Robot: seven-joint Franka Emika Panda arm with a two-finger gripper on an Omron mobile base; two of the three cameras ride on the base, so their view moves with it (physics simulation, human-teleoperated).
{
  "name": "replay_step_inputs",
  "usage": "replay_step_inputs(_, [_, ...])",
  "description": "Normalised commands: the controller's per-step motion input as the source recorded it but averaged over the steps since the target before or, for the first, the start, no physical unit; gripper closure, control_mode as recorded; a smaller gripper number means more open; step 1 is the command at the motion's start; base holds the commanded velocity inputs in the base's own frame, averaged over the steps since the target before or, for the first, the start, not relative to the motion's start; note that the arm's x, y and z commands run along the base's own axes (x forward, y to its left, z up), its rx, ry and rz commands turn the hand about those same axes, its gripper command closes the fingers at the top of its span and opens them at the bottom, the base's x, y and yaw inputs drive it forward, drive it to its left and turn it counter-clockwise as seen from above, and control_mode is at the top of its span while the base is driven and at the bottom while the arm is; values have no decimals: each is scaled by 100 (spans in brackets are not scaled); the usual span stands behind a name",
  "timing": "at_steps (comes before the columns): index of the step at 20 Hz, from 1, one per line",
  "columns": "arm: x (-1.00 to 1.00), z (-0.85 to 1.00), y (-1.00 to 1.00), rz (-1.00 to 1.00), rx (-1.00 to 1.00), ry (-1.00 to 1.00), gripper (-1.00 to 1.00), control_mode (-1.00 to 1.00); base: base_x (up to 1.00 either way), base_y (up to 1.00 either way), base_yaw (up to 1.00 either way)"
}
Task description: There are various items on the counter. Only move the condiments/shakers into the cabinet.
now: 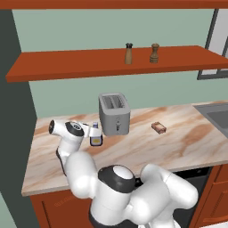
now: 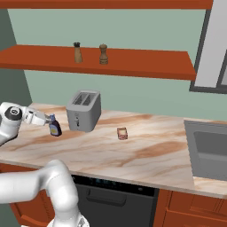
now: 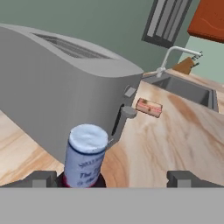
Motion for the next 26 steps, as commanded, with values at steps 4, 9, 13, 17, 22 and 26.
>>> replay_step_inputs(4, [6, -1, 0, 0, 0, 0, -100, -100, 0, 0, 0])
replay_step_inputs(9, [6, -3, 0, 0, 0, 0, -100, -100, 0, 0, 0])
replay_step_inputs(13, [0, 0, 0, 0, 0, 0, -100, -100, 0, 0, 0])
replay_step_inputs(17, [0, 0, 0, 0, 0, 0, -100, -100, 0, 0, 0])
replay_step_inputs(22, [2, 0, 0, 0, 0, 0, -100, -100, 0, 0, 0])
replay_step_inputs(26, [9, 0, 0, 0, 0, 0, -100, -100, 0, 0, 0])
